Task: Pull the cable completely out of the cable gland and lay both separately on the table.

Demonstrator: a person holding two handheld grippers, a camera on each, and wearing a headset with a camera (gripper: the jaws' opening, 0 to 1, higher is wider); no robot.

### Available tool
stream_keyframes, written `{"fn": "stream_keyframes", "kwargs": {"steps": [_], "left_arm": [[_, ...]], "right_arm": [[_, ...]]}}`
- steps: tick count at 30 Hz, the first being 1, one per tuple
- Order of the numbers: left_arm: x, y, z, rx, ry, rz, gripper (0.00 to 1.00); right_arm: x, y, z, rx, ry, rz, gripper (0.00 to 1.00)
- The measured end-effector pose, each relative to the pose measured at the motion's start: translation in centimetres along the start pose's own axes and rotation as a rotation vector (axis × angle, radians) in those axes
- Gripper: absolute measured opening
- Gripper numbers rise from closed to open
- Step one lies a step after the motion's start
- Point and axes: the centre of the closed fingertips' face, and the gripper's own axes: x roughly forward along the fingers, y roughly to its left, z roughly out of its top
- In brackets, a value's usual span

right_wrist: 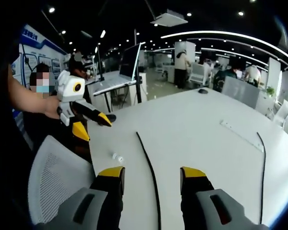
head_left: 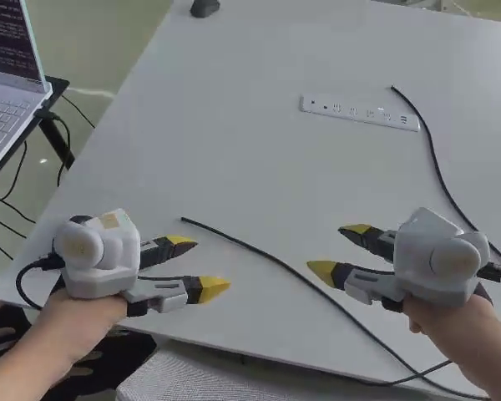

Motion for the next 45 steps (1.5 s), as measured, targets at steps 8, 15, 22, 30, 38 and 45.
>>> {"fn": "stream_keyframes", "kwargs": {"steps": [8, 15, 22, 30, 38, 45], "left_arm": [[-0.6, -0.8, 0.2, 0.004, -0.01, 0.011, 0.67], [-1.4, -1.0, 0.7, 0.003, -0.03, 0.025, 0.76], [-1.9, -0.7, 0.3, 0.009, -0.016, 0.05, 0.81], [-1.7, -1.2, 0.0, 0.015, -0.005, 0.05, 0.85], [-1.6, -1.3, -0.1, 0.004, -0.013, 0.053, 0.88], [-1.5, -1.3, -0.6, 0.028, 0.024, 0.044, 0.9]], "right_arm": [[-4.2, -0.6, -2.0, 0.077, -0.025, -0.027, 0.54], [-6.3, -0.1, -3.6, 0.125, -0.029, -0.022, 0.62], [-7.1, 0.6, -5.1, 0.159, -0.018, -0.008, 0.72], [-7.5, 1.2, -5.9, 0.195, -0.03, 0.017, 0.88], [-7.0, 1.8, -6.7, 0.18, -0.01, 0.05, 0.98], [-6.9, 1.5, -7.3, 0.189, 0.002, 0.056, 0.99]]}}
